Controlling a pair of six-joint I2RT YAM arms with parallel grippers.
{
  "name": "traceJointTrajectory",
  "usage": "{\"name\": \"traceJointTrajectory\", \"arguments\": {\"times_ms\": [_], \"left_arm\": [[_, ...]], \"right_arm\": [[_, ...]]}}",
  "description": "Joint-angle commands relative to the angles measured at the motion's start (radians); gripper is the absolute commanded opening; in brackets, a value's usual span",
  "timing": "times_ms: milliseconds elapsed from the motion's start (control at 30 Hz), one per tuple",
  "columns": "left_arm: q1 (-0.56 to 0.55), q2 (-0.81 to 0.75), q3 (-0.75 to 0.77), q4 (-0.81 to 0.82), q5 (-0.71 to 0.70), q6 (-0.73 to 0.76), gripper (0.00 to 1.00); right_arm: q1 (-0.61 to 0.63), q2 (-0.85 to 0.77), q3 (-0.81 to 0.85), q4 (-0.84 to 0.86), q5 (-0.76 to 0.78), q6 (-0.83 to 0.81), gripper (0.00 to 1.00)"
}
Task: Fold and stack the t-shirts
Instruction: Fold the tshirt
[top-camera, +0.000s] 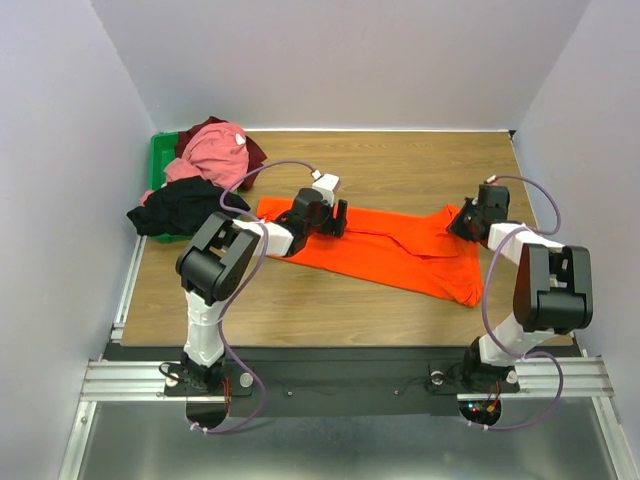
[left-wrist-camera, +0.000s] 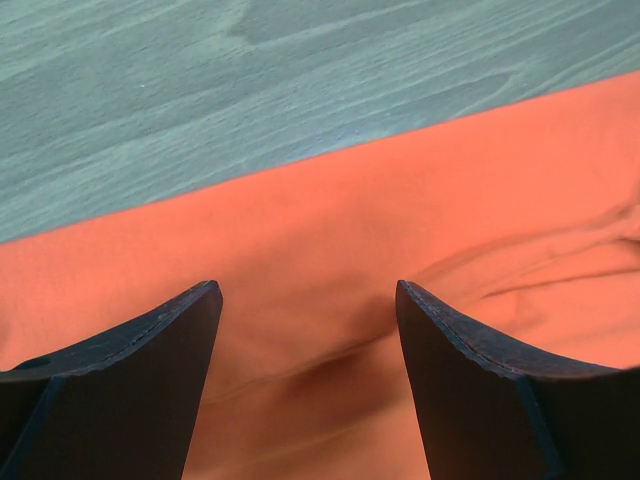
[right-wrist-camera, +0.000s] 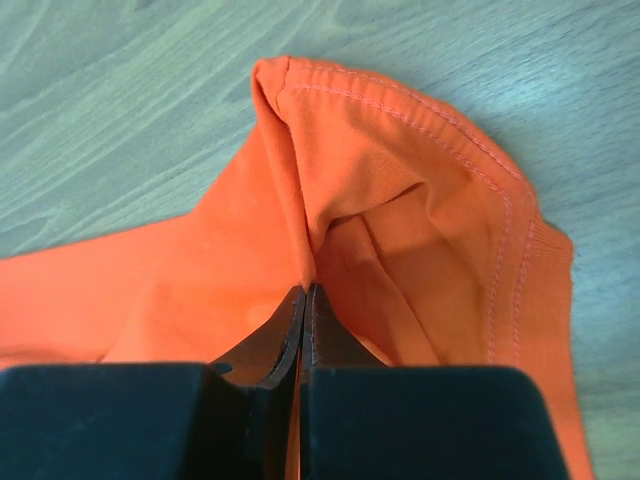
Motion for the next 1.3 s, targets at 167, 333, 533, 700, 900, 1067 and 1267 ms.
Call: {"name": "traceJointTrajectory", "arguments": {"times_ms": [167, 333, 533, 700, 900, 1067, 1267], "left_arm": [[0.005, 0.051, 0.069, -0.043, -0.049, 0.029, 0.82], [0.012, 0.045, 0.061, -0.043, -0.075, 0.023, 0.82], [0.015, 0.045, 0.061, -0.043, -0.072, 0.023, 0.82], [0.021, 0.046, 0.061, -0.046, -0.073, 0.017, 0.82], [0.024, 0.046, 0.061, -0.049, -0.072, 0.014, 0.82], [0.025, 0.046, 0.062, -0.049, -0.069, 0.017, 0.81], [0.027, 0.049, 0.065, -0.051, -0.065, 0.014, 0.80]], "right_arm": [[0.008, -0.163, 0.022, -0.074, 0.114, -0.020, 0.01], [0.008, -0.216, 0.019, -0.110, 0.152, -0.028, 0.03], [0.008, -0.282, -0.002, -0.165, 0.184, -0.034, 0.09], [0.010, -0.324, -0.045, -0.183, 0.189, -0.034, 0.15], [0.008, -0.308, -0.062, -0.182, 0.209, -0.033, 0.15], [0.013, -0.255, -0.061, -0.136, 0.049, -0.054, 0.40], [0.181, -0.131, -0.003, -0.090, 0.035, -0.083, 0.57]]}}
